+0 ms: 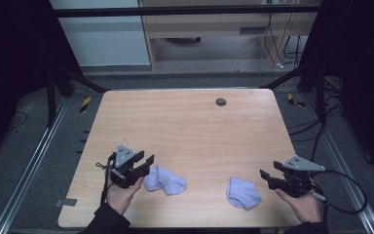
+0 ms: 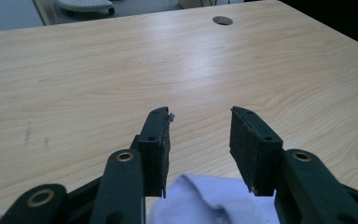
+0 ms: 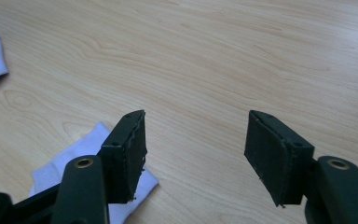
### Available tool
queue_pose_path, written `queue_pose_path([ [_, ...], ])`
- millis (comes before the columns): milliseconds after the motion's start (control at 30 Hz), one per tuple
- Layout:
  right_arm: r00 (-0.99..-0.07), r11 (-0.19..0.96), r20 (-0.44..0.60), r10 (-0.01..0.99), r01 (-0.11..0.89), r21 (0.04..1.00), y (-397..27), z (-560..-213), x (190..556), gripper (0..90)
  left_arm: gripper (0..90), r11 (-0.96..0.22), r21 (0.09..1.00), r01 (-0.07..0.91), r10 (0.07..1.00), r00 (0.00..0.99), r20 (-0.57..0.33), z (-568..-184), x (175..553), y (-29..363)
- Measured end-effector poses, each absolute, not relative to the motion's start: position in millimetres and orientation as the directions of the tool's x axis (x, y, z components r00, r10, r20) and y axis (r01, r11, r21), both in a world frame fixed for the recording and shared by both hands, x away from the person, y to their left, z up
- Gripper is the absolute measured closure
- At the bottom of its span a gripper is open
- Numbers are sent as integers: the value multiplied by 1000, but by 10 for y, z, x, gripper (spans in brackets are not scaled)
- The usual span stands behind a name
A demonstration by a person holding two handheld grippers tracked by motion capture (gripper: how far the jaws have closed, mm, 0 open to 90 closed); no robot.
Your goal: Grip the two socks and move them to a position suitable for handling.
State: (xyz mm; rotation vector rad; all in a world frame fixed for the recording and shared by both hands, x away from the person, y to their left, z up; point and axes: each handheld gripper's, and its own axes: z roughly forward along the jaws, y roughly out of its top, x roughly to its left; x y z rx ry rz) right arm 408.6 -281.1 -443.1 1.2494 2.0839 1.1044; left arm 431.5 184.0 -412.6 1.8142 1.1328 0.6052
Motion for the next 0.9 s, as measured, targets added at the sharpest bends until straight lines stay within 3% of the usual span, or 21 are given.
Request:
queue_pose_path([
  [567,-572,351,7,820,512,784,-2603,-4547,3944,449,620,-266,848,459,810,584,-63,-4223,4299,1023],
  [900,-622,387,21,783,513,766,-2562,-4609,3844,539,668,-322,829,457,774,631,-47,-4338,4259,698],
])
